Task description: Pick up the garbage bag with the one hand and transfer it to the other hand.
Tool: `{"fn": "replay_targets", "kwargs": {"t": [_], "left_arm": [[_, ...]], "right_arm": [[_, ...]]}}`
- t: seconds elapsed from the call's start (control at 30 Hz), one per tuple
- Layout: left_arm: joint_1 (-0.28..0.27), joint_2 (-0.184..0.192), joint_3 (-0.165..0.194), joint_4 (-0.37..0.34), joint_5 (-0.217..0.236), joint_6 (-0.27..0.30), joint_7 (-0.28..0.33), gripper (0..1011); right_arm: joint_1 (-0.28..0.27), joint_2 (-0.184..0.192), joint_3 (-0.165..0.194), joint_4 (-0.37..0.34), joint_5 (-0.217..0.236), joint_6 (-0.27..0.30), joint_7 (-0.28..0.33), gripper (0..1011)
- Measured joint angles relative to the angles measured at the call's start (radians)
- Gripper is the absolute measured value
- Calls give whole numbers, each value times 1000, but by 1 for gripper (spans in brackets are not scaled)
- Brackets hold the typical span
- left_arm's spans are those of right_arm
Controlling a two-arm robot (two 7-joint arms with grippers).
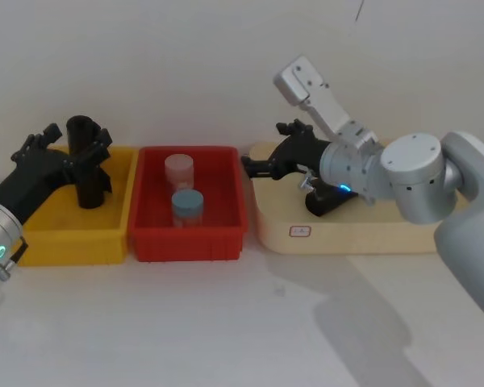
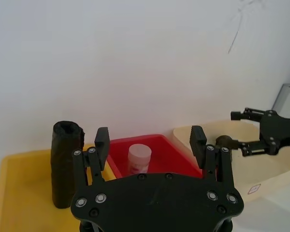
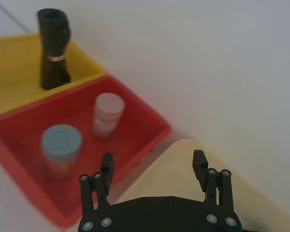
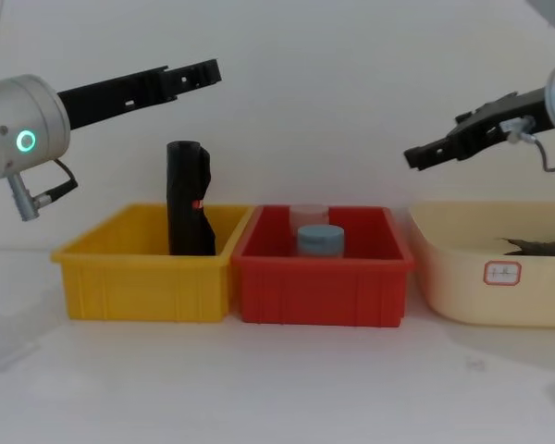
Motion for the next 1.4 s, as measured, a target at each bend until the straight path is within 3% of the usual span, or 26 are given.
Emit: {"fn": "replay_targets", "kwargs": {"t": [0.37, 0.73, 1.13, 1.4], "left_arm": [[10, -6, -8, -7, 3, -2, 23, 1001], [14, -8, -11, -9, 4, -3, 32, 1001], [16, -9, -13, -11, 5, -3, 36, 1001], [17, -9, -13, -11, 5, -3, 38, 1001]], "right_arm": [[16, -80, -5, 4, 30, 155, 24, 999], [23, -142, -10, 34, 41, 244, 23, 1000], [40, -183, -26, 80, 27, 256, 23, 1000], [72, -224, -30, 154, 10, 234, 7, 1000]]}}
